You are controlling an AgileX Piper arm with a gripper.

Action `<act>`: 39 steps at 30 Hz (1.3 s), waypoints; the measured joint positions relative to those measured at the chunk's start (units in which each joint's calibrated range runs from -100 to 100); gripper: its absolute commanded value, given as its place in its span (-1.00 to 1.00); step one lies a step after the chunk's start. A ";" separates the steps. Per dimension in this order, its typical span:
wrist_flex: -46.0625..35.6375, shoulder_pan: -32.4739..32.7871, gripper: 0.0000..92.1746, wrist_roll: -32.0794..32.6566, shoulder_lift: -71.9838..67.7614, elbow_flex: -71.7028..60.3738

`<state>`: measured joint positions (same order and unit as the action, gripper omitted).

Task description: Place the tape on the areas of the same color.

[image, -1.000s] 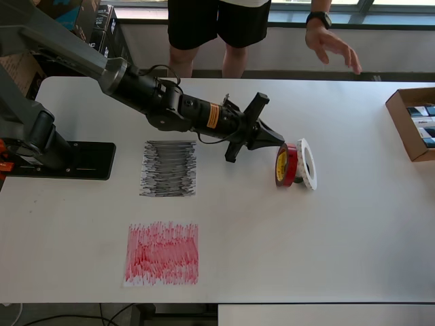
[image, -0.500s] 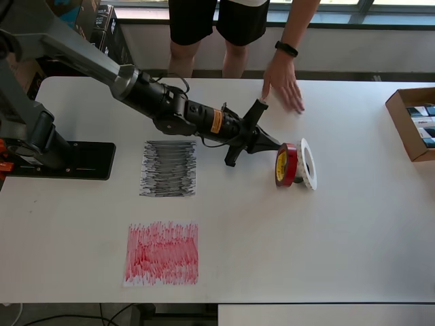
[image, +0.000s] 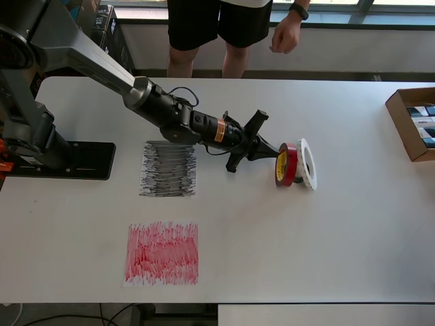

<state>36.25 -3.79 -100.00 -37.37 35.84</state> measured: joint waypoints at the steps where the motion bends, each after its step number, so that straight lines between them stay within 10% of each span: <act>1: 0.46 0.24 -0.99 0.00 -0.15 0.00; 39: 26.22 0.76 -0.99 0.00 -8.44 1.49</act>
<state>62.46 -3.02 -100.00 -45.81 37.33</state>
